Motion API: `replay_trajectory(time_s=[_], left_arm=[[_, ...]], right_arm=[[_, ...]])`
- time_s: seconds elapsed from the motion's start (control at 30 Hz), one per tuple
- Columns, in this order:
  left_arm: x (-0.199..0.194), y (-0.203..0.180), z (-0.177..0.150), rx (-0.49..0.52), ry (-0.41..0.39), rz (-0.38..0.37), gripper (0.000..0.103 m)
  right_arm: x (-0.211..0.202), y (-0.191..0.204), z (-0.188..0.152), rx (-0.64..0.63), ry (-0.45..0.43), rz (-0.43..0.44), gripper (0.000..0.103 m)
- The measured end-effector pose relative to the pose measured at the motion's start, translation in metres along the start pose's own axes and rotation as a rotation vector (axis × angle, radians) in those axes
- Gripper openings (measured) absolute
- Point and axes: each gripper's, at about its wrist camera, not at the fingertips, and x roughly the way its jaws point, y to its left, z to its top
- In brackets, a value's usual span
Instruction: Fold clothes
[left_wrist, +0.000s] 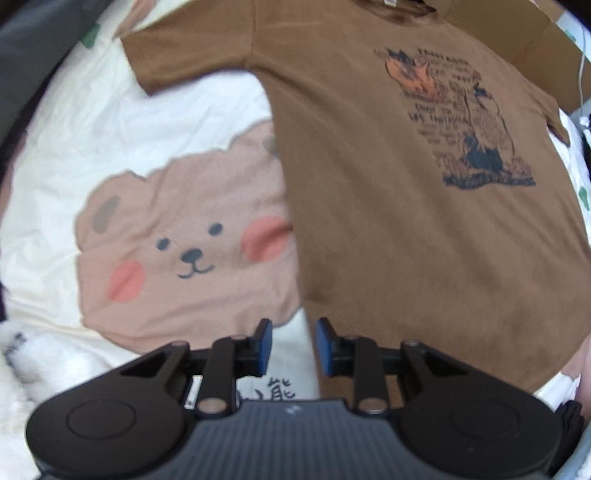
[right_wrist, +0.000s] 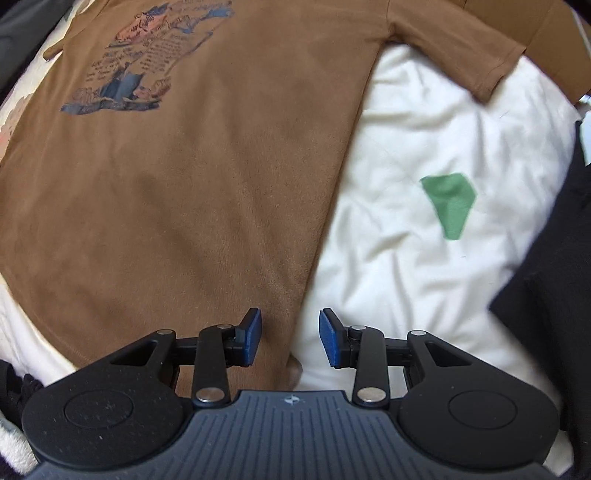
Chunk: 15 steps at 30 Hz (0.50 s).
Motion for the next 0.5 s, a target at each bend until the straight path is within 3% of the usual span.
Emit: replay_trajectory(time_s=[0.07, 0.3, 0.5], left_arm=[[-0.017, -0.001, 0.006, 0.004, -0.025, 0.006, 0.037], [-0.061, -0.013, 0.037, 0.024, -0.073, 0.025, 0.054], [-0.091, -0.017, 0.047, 0.055, -0.062, 0.060, 0.058]], right_arm=[[-0.018, 0.005, 0.009, -0.019, -0.034, -0.015, 0.040], [-0.075, 0.025, 0.044, -0.109, -0.125, -0.077, 0.067], [-0.097, 0.037, 0.061, -0.109, -0.131, -0.067, 0.075]])
